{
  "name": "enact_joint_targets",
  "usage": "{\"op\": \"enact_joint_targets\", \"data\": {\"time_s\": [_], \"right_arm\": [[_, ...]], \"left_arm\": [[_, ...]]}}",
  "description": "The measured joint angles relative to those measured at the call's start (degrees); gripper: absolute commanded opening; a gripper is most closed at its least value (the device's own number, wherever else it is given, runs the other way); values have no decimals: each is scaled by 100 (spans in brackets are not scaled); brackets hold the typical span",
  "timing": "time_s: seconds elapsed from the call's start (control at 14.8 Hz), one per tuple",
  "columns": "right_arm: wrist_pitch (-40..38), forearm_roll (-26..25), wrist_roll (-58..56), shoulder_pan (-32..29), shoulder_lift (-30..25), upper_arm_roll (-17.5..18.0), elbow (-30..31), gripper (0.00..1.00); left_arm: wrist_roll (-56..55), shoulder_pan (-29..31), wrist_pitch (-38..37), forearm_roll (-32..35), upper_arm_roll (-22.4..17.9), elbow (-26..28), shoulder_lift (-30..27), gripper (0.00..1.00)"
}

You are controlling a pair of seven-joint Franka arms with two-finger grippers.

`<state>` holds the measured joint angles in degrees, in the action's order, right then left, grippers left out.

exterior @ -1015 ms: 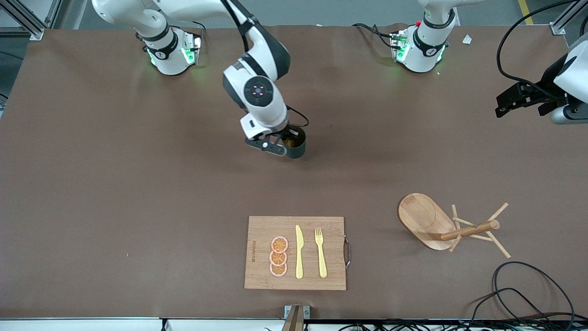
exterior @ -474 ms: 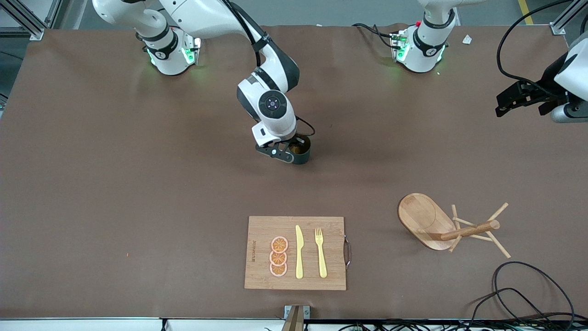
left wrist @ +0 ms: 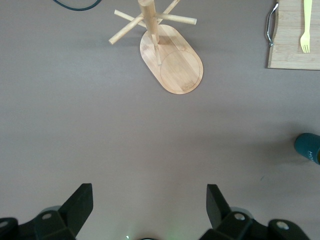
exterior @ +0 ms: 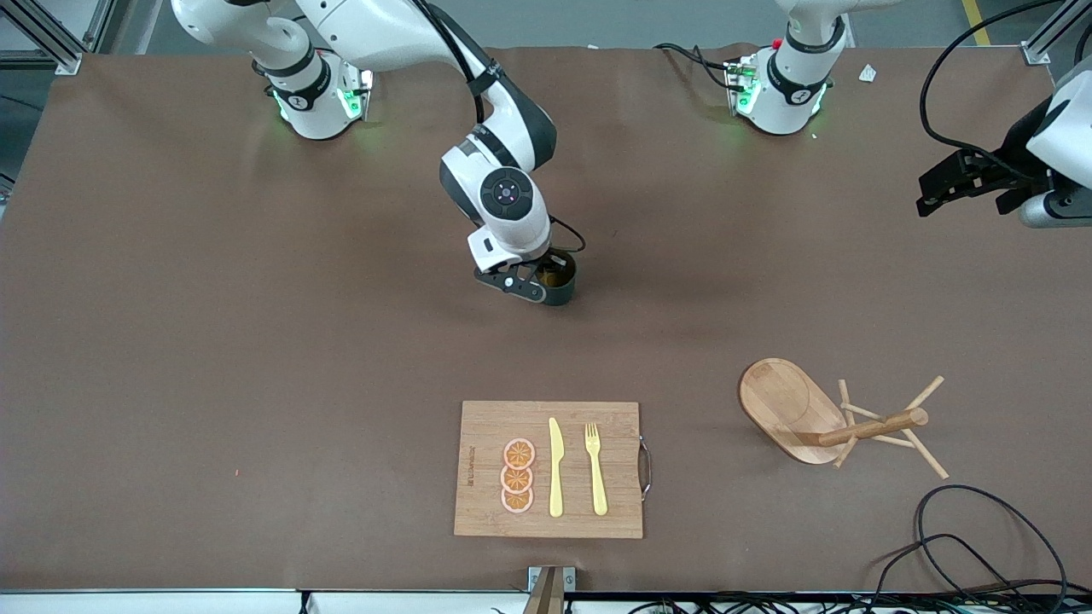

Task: Pass cup and hang on rack
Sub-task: 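Carry the teal mug with the right gripper toward the table middle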

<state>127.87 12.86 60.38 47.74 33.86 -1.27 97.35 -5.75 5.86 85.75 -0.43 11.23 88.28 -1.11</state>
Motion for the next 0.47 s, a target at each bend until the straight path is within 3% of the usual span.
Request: {"op": "enact_joint_targets", "data": {"time_s": [0.27, 0.47], "right_arm": [[-44, 0, -17, -7, -23, -16, -159, 100], [-498, -1, -312, -62, -231, -88, -397, 100]], "left_arm": [[-7, -41, 17, -18, 41, 3, 23, 100], [-51, -198, 110, -60, 64, 13, 61, 100]]}}
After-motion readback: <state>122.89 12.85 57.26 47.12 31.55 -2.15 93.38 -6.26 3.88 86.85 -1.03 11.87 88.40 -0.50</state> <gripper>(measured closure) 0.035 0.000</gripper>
